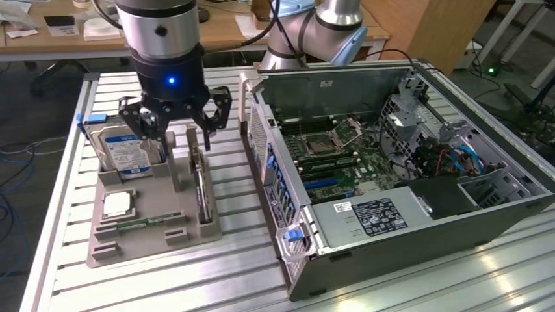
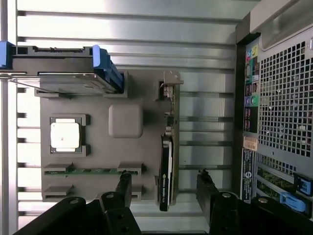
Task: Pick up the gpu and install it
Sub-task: 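Pick up the gpu and move the gpu toward the slot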
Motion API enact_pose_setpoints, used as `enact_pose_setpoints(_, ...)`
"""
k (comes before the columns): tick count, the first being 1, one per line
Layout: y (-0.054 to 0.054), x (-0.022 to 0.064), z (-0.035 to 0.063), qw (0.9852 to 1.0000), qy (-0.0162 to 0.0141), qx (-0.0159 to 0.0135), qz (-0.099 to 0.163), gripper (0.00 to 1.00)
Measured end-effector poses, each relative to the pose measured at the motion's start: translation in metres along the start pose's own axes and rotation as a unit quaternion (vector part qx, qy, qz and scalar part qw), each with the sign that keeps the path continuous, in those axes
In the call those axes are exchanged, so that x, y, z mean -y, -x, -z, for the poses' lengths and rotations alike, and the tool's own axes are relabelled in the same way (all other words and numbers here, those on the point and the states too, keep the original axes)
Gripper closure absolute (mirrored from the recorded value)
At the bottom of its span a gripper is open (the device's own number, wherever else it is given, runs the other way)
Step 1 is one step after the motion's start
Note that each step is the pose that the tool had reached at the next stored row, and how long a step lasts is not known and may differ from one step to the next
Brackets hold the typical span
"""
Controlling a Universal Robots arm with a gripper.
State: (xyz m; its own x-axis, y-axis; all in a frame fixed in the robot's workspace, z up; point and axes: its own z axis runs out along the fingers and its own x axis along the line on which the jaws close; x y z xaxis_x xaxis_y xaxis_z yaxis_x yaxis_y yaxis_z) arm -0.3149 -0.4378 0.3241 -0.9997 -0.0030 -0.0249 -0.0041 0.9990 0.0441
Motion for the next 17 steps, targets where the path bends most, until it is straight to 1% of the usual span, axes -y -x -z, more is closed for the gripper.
enact_pose_setpoints(17,-0.001,0.0023,-0.0306,1.0000,-0.0002,-0.0002,0.004,0.35)
